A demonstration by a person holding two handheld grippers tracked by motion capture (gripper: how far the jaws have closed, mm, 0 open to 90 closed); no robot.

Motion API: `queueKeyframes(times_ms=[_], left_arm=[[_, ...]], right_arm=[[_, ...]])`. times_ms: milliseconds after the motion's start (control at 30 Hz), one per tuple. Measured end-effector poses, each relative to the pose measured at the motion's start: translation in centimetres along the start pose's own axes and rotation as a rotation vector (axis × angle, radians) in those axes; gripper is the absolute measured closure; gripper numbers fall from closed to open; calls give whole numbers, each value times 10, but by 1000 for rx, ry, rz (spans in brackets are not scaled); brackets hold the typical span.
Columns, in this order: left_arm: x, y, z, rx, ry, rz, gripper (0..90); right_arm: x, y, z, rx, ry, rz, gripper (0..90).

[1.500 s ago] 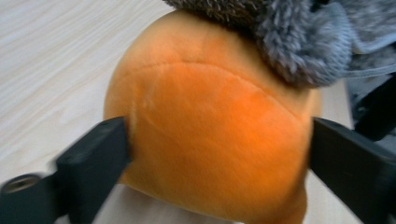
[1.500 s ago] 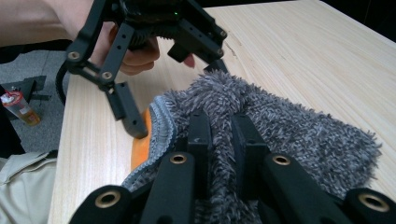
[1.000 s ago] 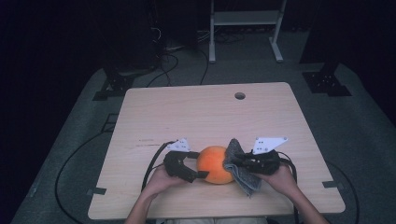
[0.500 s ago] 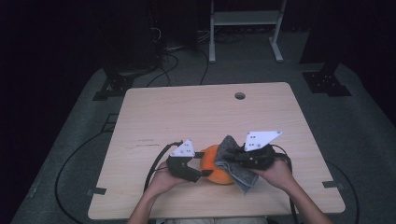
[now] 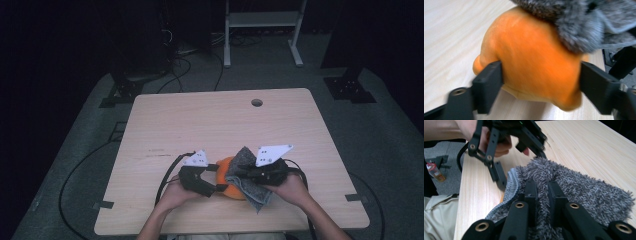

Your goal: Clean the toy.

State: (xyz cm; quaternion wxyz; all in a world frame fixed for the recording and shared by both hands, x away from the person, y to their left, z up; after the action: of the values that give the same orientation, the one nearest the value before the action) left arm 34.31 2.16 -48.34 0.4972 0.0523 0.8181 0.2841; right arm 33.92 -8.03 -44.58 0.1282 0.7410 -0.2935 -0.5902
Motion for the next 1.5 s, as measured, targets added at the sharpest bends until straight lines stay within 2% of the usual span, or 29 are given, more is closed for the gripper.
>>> queueKeyframes(times_ms=[67,133,267,400,500,567,600,667,700,733,800,900,1033,1100,1167,1233,1333,1433,1500], left_arm=[[-3,0,-4,7,-19,-18,296],[-6,-1,-6,8,-29,-22,299],[-5,-2,-10,-4,-82,-8,309],[-2,-3,-16,-20,-163,20,314],[2,-2,-19,-31,-212,39,315],[4,-1,-16,-33,-196,42,288],[3,-1,-14,-33,-170,32,233],[-2,-1,-12,-15,-83,-8,114],[-4,-1,-11,7,-45,-20,98],[-4,-3,-11,13,-31,-13,101],[0,-6,-9,-12,-62,6,127],[2,-6,-9,-32,-74,8,159],[5,-5,-7,-30,-74,8,179],[4,-5,-8,-27,-79,6,179],[-1,-3,-10,-5,-71,-23,160],[-6,-3,-12,-7,-72,-43,132],[-11,-8,-13,-29,-91,-57,99],[-9,-11,-14,-39,-107,-41,102],[-5,-10,-11,-43,-100,-30,136]], right_arm=[[5,7,-2,5,-22,-2,794],[7,14,-5,11,-25,7,794],[-5,22,-5,18,18,27,796],[-24,17,-7,2,62,34,796],[-26,5,-8,-32,65,55,796],[-21,-3,-8,-55,44,65,796],[-20,-5,-7,-56,36,60,797],[-18,-8,-3,-58,23,42,797],[-18,-9,0,-71,15,25,797],[-17,-11,4,-86,12,20,797],[-16,-13,9,-84,35,26,797],[-13,-7,8,-70,39,32,798],[3,6,-1,-36,5,36,797],[13,13,-3,-20,-31,34,797],[21,19,-5,-8,-57,28,798],[26,23,-6,12,-74,21,797],[28,25,-6,22,-80,10,798],[25,21,-4,22,-63,11,798],[25,20,-3,25,-62,6,798]])
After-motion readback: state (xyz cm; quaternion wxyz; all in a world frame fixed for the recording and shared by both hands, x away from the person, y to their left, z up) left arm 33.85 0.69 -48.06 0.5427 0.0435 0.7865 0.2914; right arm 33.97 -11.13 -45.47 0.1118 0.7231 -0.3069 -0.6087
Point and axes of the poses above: each handheld gripper's, and its own axes: y roughly backward along the jaws, x roughly out of its underside, z roughly to its left, the point moved 10 cm from there along -y, roughly forward along the jaws, and after that the axes turned 15 degrees about y, right-handed, at the moved point
